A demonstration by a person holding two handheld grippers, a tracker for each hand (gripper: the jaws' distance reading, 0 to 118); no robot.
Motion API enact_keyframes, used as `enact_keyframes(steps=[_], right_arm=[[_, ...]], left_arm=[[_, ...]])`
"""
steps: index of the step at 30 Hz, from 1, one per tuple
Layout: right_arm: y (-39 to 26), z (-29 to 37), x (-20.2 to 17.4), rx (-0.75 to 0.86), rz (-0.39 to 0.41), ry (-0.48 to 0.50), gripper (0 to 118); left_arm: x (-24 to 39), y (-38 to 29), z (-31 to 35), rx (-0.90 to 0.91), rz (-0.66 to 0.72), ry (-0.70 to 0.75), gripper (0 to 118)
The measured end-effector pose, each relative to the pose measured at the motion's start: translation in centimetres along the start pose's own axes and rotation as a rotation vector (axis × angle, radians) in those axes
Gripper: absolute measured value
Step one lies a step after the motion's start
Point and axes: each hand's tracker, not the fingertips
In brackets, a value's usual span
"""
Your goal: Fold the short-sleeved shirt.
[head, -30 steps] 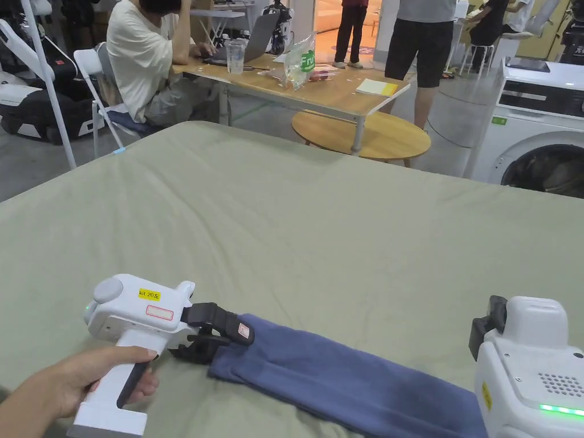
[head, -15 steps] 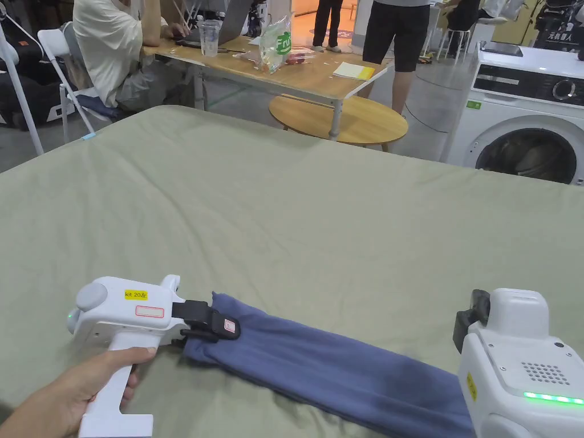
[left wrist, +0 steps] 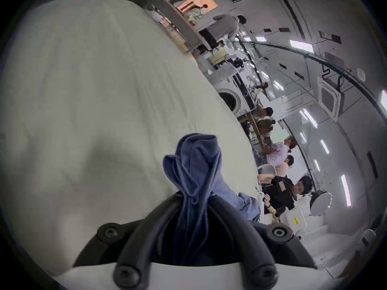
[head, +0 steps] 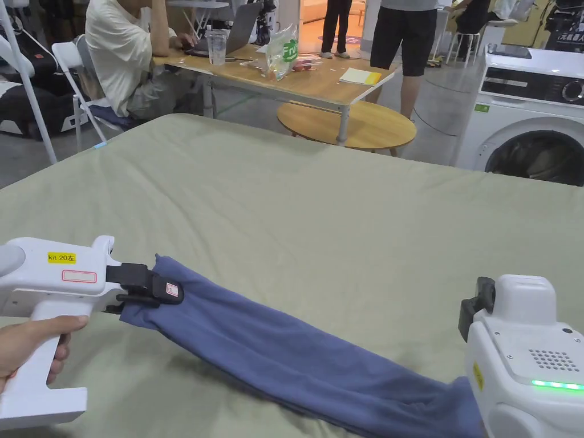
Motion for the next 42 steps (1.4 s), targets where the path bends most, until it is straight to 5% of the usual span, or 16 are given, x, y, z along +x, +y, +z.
enact_keyframes(steps=[3, 14, 30, 35, 42], right_arm=[[0.0, -0.1, -0.1, -0.011, -0.024, 0.018, 0], [0.0, 0.7, 1.0, -0.016, -0.046, 0.016, 0], [-1.5, 2.0, 4.8, -0.058, -0.055, -0.057, 0], [-1.6, 2.1, 5.2, -0.067, -0.060, -0.060, 0], [-1.4, 2.5, 5.3, -0.056, -0.052, -0.056, 0]], left_arm=[[2.4, -0.7, -0.7, -0.020, -0.074, 0.110, 2], [12.1, -4.1, -9.5, -0.178, -0.040, -0.192, 2], [12.7, -10.7, -24.4, -0.360, -0.108, 0.148, 2], [14.0, -10.6, -23.7, -0.366, -0.055, 0.057, 56], [17.6, -10.8, -22.2, -0.421, -0.155, 0.036, 51]])
